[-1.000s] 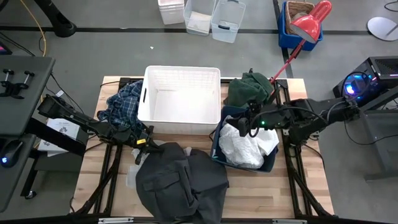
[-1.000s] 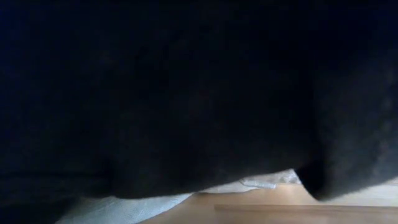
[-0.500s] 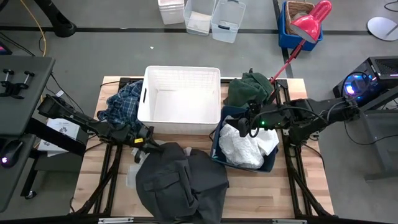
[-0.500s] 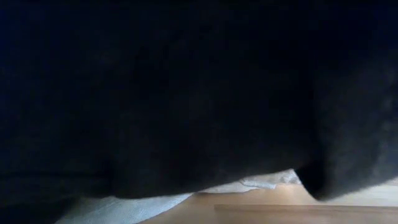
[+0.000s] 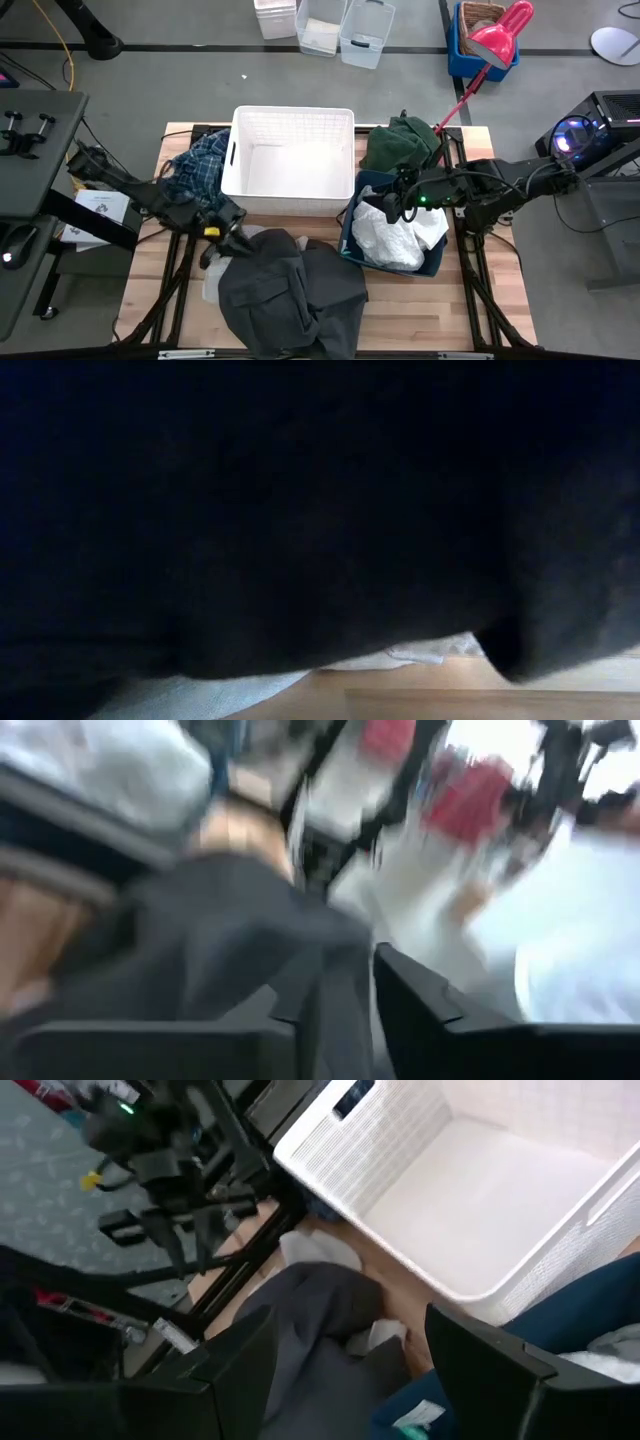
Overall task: Sort clothes
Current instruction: Put the white shirt into the blue bin
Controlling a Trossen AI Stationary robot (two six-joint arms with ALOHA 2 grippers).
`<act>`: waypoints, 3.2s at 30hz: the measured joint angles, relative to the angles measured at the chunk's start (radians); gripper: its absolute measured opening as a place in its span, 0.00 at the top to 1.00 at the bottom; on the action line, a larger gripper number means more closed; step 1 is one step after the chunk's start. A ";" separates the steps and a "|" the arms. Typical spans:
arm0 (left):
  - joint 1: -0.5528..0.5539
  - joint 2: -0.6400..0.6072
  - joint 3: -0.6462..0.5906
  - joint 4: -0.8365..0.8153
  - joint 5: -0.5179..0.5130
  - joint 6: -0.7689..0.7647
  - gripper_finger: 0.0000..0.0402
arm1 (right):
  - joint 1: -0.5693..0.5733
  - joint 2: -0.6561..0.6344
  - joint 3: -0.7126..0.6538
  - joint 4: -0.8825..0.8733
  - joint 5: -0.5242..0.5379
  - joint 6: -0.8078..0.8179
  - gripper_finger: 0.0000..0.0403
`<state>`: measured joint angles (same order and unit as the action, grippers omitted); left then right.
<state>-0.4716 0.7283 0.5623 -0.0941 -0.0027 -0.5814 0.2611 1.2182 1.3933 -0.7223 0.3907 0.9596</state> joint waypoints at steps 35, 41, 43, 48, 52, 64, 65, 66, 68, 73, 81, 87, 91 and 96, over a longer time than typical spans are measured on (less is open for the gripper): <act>-0.154 0.619 0.019 -0.700 -0.127 -0.654 0.53 | 0.001 0.000 0.000 -0.112 -0.033 -0.183 0.38; -0.142 0.668 -0.001 -0.663 -0.106 -0.625 0.64 | 0.001 0.000 0.000 -0.113 -0.063 -0.183 0.38; -0.142 0.672 -0.001 -0.650 -0.101 -0.612 0.76 | 0.001 0.000 0.000 -0.116 -0.067 -0.183 0.38; -0.144 0.643 0.009 -0.654 -0.092 -0.628 0.97 | 0.001 0.000 0.000 -0.121 -0.069 -0.183 0.38; -0.147 0.566 0.082 -0.768 -0.113 -0.629 0.99 | 0.001 0.000 0.000 -0.121 -0.073 -0.183 0.38; -0.141 0.386 0.577 -1.168 -0.473 -0.538 1.00 | 0.001 0.000 0.000 -0.127 -0.073 -0.200 0.38; -0.137 0.387 0.630 -1.182 -0.494 -0.508 1.00 | 0.001 0.000 0.000 -0.127 -0.073 -0.201 0.38; -0.135 0.392 0.684 -1.189 -0.510 -0.482 1.00 | 0.001 0.000 0.000 -0.127 -0.073 -0.201 0.38; -0.129 0.407 0.789 -1.202 -0.542 -0.428 1.00 | 0.001 0.000 0.000 -0.127 -0.073 -0.201 0.38; -0.109 0.469 1.031 -1.203 -0.658 -0.263 1.00 | 0.001 0.000 0.000 -0.122 -0.088 -0.201 0.38; 0.018 0.598 1.290 -0.909 -0.668 0.223 1.00 | 0.002 0.000 -0.001 0.186 -0.227 -0.310 0.38; 0.102 0.716 1.434 -0.708 -0.545 0.511 1.00 | 0.001 0.000 -0.001 0.372 -0.193 -0.438 0.38; 0.136 0.790 1.523 -0.631 -0.528 0.650 1.00 | 0.001 0.005 -0.001 0.417 -0.153 -0.554 0.38; 0.178 0.866 1.603 -0.533 -0.494 0.753 1.00 | 0.001 0.037 -0.001 0.470 -0.136 -0.696 0.38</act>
<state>-0.2932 1.5939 2.1657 -0.6268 -0.4965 0.1718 0.2623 1.2549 1.3926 -0.2523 0.2550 0.2640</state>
